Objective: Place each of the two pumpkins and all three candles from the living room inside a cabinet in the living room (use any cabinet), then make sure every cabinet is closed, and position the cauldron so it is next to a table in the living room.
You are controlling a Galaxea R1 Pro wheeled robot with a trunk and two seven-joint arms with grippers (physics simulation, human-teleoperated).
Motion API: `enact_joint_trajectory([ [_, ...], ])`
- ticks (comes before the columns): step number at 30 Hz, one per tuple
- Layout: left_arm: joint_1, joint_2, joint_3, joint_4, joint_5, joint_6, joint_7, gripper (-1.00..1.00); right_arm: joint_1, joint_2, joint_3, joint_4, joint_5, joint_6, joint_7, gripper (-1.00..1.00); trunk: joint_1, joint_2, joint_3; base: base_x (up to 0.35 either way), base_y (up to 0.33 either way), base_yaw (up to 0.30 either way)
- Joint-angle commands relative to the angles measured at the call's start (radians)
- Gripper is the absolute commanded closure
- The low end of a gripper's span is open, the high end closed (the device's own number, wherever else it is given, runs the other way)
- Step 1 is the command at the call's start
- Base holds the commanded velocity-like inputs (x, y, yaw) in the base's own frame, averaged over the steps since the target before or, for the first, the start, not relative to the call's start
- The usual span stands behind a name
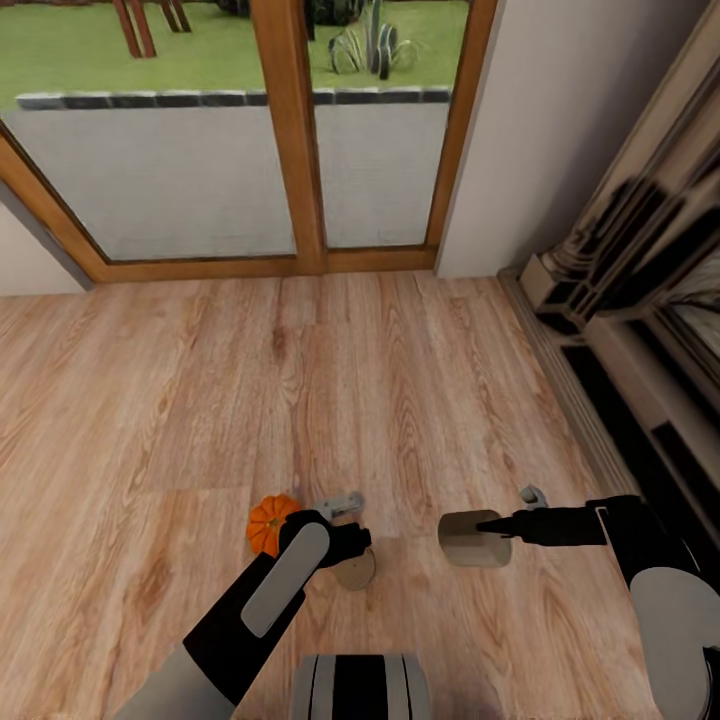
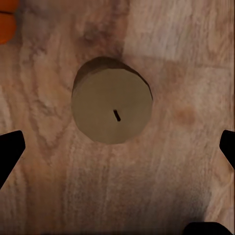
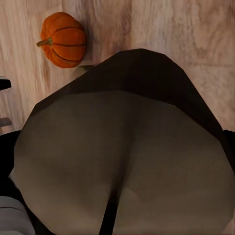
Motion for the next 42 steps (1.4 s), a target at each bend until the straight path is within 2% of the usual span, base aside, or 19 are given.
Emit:
enact_joint_trajectory([
  [1,0.0,0.0,-0.001,0.006,0.006,0.002,-0.004,-1.0,-0.001,0.001,-0.007,-0.001,0.009,0.012,0.008,1.0,0.0,-0.001,-0.005,0.0,0.0,0.0],
  [2,-0.001,-0.001,-0.002,0.084,0.002,0.0,-0.126,-1.0,-0.001,0.001,-0.007,-0.001,0.009,0.012,0.009,1.0,0.001,-0.001,-0.009,0.0,0.0,0.0],
  [6,-0.001,-0.002,-0.002,0.097,0.0,-0.007,-0.16,-1.0,0.0,0.0,-0.008,-0.001,0.009,0.012,0.009,1.0,0.002,-0.002,-0.024,0.0,0.0,0.0],
  [13,-0.001,0.001,-0.002,0.088,-0.002,-0.008,-0.161,-1.0,-0.001,-0.001,-0.009,-0.001,0.009,0.015,0.01,1.0,0.006,-0.003,-0.051,0.0,0.0,-0.012],
  [23,-0.001,0.007,-0.002,0.078,-0.004,-0.008,-0.152,-1.0,-0.001,0.001,-0.008,-0.001,0.009,0.015,0.01,1.0,0.006,-0.003,-0.046,0.0,0.0,-0.164],
  [38,-0.001,0.011,-0.003,0.077,-0.007,-0.032,-0.148,-1.0,0.0,0.002,-0.006,-0.001,0.009,0.015,0.01,1.0,0.01,-0.006,-0.08,0.0,0.0,-0.003],
  [42,-0.001,0.011,-0.001,0.06,-0.025,-0.032,-0.071,-1.0,-0.001,0.004,-0.005,-0.001,0.009,0.014,0.009,1.0,0.01,-0.006,-0.084,0.0,0.0,0.0],
])
